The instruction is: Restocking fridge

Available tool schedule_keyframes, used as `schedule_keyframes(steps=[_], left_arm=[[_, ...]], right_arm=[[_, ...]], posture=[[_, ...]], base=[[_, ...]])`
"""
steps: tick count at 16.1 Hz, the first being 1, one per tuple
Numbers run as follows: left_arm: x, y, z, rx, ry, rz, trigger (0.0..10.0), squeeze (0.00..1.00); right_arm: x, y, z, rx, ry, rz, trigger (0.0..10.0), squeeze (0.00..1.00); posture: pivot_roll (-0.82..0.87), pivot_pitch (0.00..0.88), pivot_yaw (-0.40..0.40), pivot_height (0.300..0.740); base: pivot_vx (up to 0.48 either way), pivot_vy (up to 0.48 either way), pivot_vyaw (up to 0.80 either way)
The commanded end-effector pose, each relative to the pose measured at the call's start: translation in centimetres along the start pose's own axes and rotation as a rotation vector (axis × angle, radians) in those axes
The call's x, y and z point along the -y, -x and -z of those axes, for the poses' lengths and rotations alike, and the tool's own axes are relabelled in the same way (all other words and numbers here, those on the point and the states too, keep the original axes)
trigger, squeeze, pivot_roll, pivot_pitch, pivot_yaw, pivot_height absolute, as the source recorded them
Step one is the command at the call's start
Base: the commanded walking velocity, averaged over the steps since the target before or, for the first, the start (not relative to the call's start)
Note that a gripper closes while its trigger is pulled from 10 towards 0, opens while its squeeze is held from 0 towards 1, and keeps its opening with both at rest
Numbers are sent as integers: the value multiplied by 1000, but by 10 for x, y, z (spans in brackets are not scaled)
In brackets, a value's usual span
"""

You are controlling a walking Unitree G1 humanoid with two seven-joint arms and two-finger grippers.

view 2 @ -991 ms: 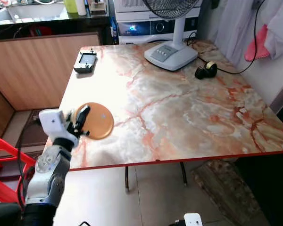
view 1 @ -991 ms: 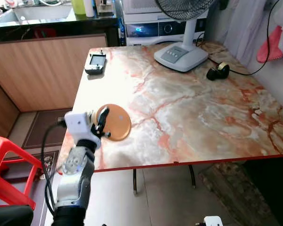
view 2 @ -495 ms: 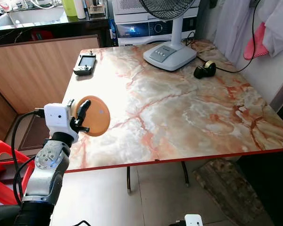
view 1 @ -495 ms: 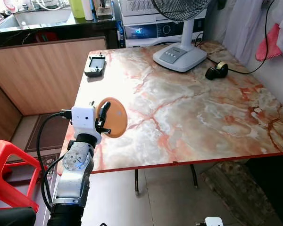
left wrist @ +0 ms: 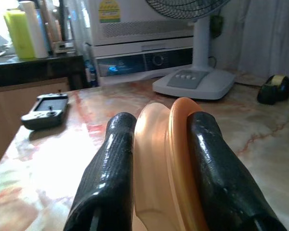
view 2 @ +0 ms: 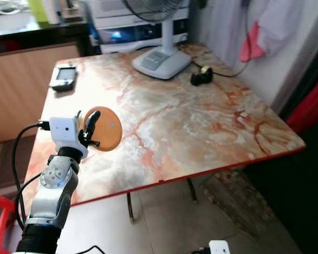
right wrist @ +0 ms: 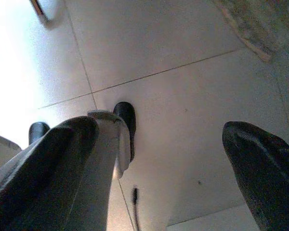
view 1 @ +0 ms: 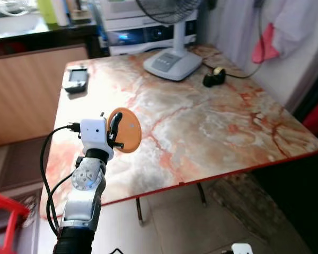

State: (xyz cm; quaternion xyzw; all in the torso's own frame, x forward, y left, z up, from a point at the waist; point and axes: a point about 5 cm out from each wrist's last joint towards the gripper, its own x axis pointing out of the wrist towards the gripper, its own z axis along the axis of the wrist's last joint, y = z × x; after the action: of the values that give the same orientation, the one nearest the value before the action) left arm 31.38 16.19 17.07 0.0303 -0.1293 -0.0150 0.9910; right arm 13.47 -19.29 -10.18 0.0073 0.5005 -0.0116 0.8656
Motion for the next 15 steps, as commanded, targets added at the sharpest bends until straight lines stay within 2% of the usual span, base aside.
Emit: schedule_keyframes(steps=[1,10,15], left_arm=[[0,-3,-3,8,-20,-3,10000,0],[4,-5,-2,4,-14,14,10000,0],[11,-5,-2,8,-39,63,10000,0]], right_arm=[[-4,0,2,-12,-16,-9,10000,0],[-4,0,2,-12,-29,-8,10000,0],[-5,0,2,-13,-33,-10,10000,0]], posture=[[75,14,29,740],[76,14,30,740],[76,14,35,740]], base=[[0,0,-756],[0,0,-738],[0,0,-738]])
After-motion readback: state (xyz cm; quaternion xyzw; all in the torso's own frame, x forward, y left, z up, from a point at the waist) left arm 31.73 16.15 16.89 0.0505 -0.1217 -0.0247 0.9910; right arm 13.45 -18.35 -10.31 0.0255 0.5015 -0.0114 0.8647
